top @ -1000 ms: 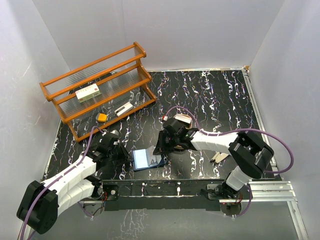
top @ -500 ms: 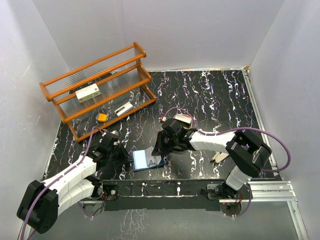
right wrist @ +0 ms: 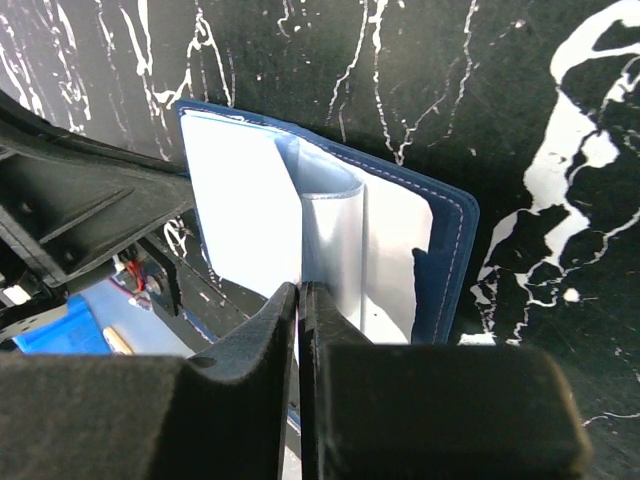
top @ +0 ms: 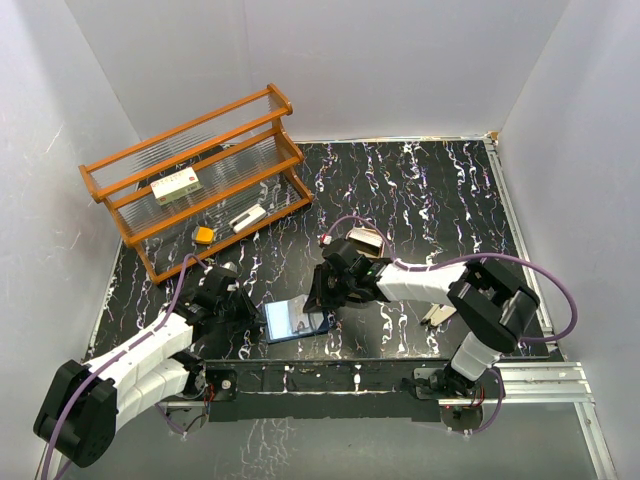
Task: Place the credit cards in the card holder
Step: Insert the credit card into the card holder.
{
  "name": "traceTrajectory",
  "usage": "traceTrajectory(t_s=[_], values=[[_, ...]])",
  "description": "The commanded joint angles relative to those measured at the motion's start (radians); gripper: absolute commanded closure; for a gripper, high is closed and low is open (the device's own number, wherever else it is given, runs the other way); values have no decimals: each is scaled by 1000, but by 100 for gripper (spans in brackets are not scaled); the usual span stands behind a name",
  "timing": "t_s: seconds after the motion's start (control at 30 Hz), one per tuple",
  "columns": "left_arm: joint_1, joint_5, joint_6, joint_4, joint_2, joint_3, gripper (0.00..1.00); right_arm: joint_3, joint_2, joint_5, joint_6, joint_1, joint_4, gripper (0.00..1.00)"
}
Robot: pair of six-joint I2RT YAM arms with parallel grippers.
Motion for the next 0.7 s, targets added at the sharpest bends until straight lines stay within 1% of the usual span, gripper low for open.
traceTrajectory(t_s=[0.0,0.4,0.67], values=[[2,-5,-2,-21,1,-5,100,7,17,50,-25,9,-26,94],[2,1,-5,-18,-2,-2,100,42,48,65,-46,16,-62,93],[2,7,-9,-16,-8,1,100,65,60,64,-46,25,-57,90]])
